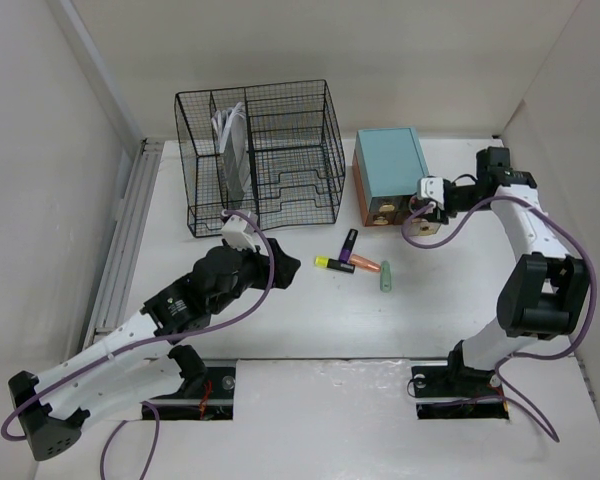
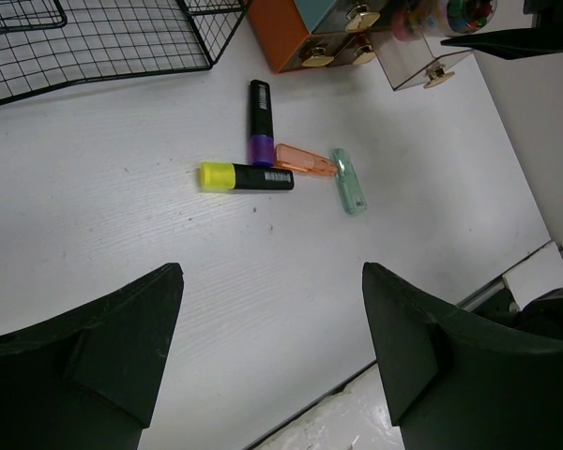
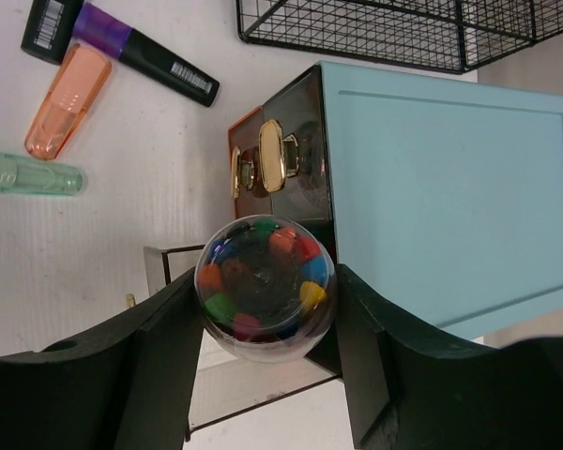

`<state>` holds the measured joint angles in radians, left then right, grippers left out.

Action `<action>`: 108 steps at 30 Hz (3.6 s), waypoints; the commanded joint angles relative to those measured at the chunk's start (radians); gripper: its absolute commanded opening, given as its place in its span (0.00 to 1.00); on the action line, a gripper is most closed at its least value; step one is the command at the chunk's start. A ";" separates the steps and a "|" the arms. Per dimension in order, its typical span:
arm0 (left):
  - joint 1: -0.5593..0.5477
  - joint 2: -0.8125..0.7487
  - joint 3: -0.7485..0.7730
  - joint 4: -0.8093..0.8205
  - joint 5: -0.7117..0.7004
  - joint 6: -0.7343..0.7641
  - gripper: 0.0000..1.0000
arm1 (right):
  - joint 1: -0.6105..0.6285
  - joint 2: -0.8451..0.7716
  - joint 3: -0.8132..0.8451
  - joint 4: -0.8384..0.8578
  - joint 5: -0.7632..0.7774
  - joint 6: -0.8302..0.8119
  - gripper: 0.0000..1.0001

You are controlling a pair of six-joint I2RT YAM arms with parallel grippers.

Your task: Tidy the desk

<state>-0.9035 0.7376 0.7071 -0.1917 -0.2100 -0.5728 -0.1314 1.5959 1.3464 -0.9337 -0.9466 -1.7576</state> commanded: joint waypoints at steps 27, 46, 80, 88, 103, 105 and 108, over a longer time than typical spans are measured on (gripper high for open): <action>-0.006 -0.004 0.025 0.057 0.006 0.016 0.74 | 0.069 -0.113 -0.070 0.188 0.192 -0.031 0.03; -0.006 -0.014 0.015 0.047 0.006 0.016 0.74 | 0.069 -0.160 -0.052 0.127 0.201 -0.031 0.63; -0.006 -0.041 0.015 0.047 0.006 0.025 0.74 | 0.079 -0.197 -0.001 -0.314 0.160 0.007 0.00; -0.006 0.005 0.015 0.109 0.046 0.025 0.73 | 0.093 -0.128 -0.075 -0.182 0.239 0.179 0.00; -0.006 0.026 -0.006 0.167 0.086 0.007 0.73 | 0.305 -0.025 -0.109 0.446 0.604 0.774 0.00; -0.006 0.037 -0.006 0.167 0.086 0.007 0.73 | 0.319 -0.011 -0.099 0.502 0.664 0.826 0.00; -0.006 0.037 -0.015 0.185 0.095 0.007 0.73 | 0.340 -0.002 -0.099 0.571 0.741 0.862 0.00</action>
<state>-0.9035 0.7784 0.7052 -0.0738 -0.1314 -0.5606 0.1959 1.5986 1.2148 -0.5335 -0.3286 -0.9993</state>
